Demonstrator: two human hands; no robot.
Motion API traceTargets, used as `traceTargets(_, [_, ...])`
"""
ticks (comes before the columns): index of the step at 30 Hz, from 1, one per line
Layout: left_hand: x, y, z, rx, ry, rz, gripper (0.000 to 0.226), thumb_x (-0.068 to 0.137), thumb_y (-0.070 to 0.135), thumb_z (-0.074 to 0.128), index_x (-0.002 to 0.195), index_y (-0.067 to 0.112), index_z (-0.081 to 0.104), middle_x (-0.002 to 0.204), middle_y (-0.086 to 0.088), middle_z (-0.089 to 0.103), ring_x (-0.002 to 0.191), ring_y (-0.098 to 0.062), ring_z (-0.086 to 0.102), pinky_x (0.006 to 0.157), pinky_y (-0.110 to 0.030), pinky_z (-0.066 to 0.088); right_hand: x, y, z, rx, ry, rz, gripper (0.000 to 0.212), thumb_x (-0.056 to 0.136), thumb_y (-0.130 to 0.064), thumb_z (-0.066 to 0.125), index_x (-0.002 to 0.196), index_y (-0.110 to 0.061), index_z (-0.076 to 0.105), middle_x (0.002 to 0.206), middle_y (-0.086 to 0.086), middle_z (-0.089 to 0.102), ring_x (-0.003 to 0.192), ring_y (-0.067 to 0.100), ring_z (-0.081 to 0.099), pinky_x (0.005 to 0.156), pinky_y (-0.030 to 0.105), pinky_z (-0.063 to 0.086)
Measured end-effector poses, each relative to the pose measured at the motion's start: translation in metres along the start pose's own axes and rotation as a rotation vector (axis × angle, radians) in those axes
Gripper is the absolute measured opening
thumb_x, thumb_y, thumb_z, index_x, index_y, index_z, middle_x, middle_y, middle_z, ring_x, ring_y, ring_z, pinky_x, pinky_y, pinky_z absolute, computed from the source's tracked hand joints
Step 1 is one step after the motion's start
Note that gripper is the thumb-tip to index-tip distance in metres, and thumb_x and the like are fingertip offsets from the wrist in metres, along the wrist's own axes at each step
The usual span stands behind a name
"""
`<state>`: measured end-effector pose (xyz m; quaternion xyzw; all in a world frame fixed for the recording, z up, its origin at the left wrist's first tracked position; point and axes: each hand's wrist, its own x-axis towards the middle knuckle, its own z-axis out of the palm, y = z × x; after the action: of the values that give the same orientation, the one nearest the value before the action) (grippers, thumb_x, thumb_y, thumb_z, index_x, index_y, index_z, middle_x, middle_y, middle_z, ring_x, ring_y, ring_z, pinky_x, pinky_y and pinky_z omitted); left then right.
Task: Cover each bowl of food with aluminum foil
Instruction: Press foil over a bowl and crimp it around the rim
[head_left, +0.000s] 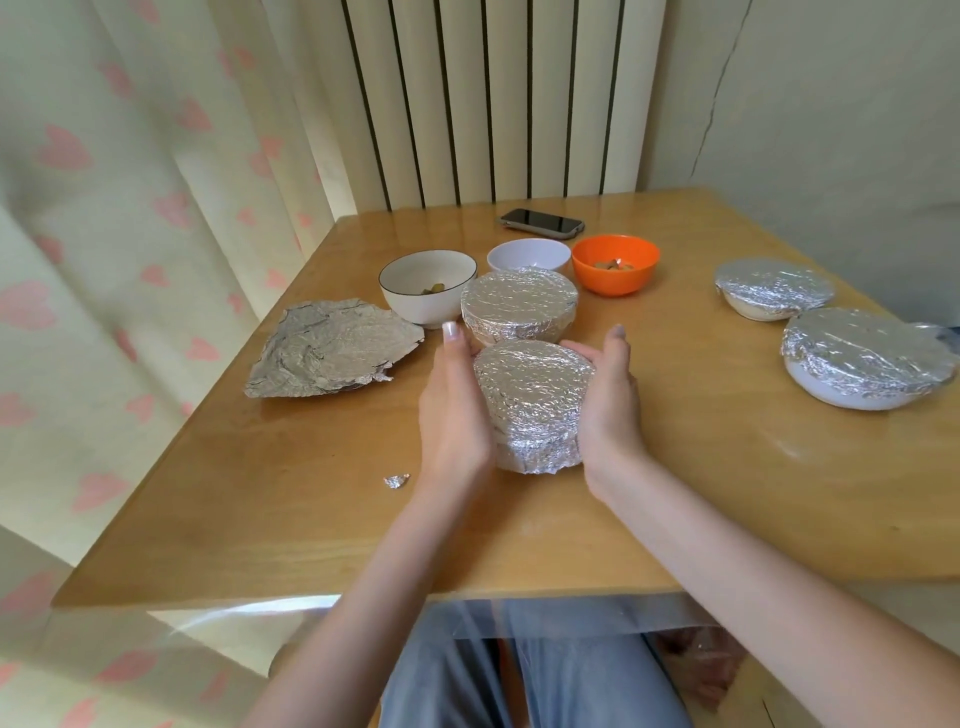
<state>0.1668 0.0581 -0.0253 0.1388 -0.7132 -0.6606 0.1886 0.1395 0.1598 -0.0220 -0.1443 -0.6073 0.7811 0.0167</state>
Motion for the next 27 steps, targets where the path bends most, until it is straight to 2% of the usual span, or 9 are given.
traceTargets(4, [-0.001,-0.002,-0.006,0.025,-0.068,0.023,0.055,0.084,0.079,0.020,0.102,0.041,0.056,0.118,0.013,0.063,0.118,-0.013,0.056,0.110,-0.044,0.036,0.006,-0.003,-0.013,0.011,-0.217,0.049,0.063,0.096,-0.060,0.021,0.115,-0.017,0.062,0.108,0.005,0.069,0.098,0.018,0.065,0.088,0.033,0.050])
traceTargets(6, [0.002,-0.005,-0.021,0.070,-0.151,0.115,0.059,0.079,0.084,0.023,0.115,0.047,0.051,0.122,0.022,0.058,0.119,0.006,0.050,0.111,-0.033,0.033,0.007,-0.007,-0.026,0.051,-0.272,0.016,0.060,0.099,-0.052,0.018,0.130,-0.013,0.052,0.121,0.005,0.062,0.109,0.015,0.059,0.097,0.031,0.044])
traceTargets(9, [0.004,0.013,-0.050,0.347,-0.368,0.417,0.077,0.081,0.070,0.042,0.148,0.034,0.030,0.151,0.027,0.024,0.142,0.012,0.007,0.112,-0.008,0.010,0.002,-0.013,-0.061,-0.062,-0.210,-0.177,0.030,0.098,-0.020,0.040,0.122,-0.009,0.055,0.124,0.011,0.060,0.114,0.019,0.056,0.104,0.031,0.041])
traceTargets(10, [0.006,0.024,-0.056,0.447,-0.521,0.463,0.087,0.078,0.065,0.054,0.152,0.035,0.020,0.154,0.033,0.008,0.143,0.011,-0.010,0.113,-0.010,0.002,-0.002,-0.013,-0.074,-0.161,-0.224,-0.260,0.023,0.090,-0.014,0.050,0.111,-0.012,0.057,0.112,0.010,0.064,0.105,0.018,0.060,0.099,0.032,0.045])
traceTargets(12, [0.016,0.042,-0.056,0.687,-0.839,0.497,0.109,0.068,0.053,0.077,0.152,0.047,0.007,0.150,0.041,-0.011,0.141,0.006,-0.028,0.119,-0.031,-0.002,-0.012,-0.011,-0.092,-0.442,-0.321,-0.377,0.021,0.078,-0.016,0.061,0.098,-0.019,0.054,0.093,0.005,0.062,0.089,0.017,0.059,0.087,0.032,0.048])
traceTargets(16, [0.025,0.067,-0.023,1.171,-1.147,0.638,0.124,0.061,0.045,0.089,0.147,0.059,0.001,0.160,0.018,-0.019,0.142,-0.007,-0.033,0.116,-0.039,-0.006,-0.034,-0.002,-0.094,-0.988,-0.361,-0.638,0.043,0.068,-0.045,0.072,0.094,-0.023,0.047,0.086,-0.011,0.049,0.083,0.008,0.047,0.075,0.024,0.041])
traceTargets(19, [0.031,0.067,-0.003,1.366,-1.195,0.695,0.120,0.060,0.048,0.088,0.147,0.058,0.007,0.161,0.015,-0.017,0.145,-0.013,-0.028,0.120,-0.045,-0.006,-0.044,0.002,-0.080,-1.090,-0.187,-0.812,0.049,0.063,-0.057,0.073,0.087,-0.022,0.049,0.080,-0.016,0.046,0.082,0.010,0.049,0.065,0.030,0.040])
traceTargets(22, [0.032,0.060,0.006,1.507,-1.160,0.723,0.109,0.062,0.051,0.085,0.148,0.050,0.018,0.162,0.015,-0.009,0.148,-0.013,-0.019,0.119,-0.054,-0.006,-0.039,0.007,-0.073,-1.123,-0.052,-0.994,0.047,0.060,-0.054,0.077,0.076,-0.018,0.050,0.073,-0.007,0.058,0.077,0.020,0.059,0.059,0.024,0.030])
traceTargets(27, [0.032,0.048,0.005,1.493,-1.103,0.744,0.102,0.065,0.055,0.080,0.143,0.053,0.014,0.157,0.021,-0.001,0.146,-0.008,-0.010,0.118,-0.059,0.005,-0.037,0.012,-0.075,-1.123,-0.009,-1.064,0.045,0.057,-0.047,0.083,0.075,-0.019,0.052,0.067,-0.007,0.059,0.061,0.019,0.060,0.052,0.019,0.027])
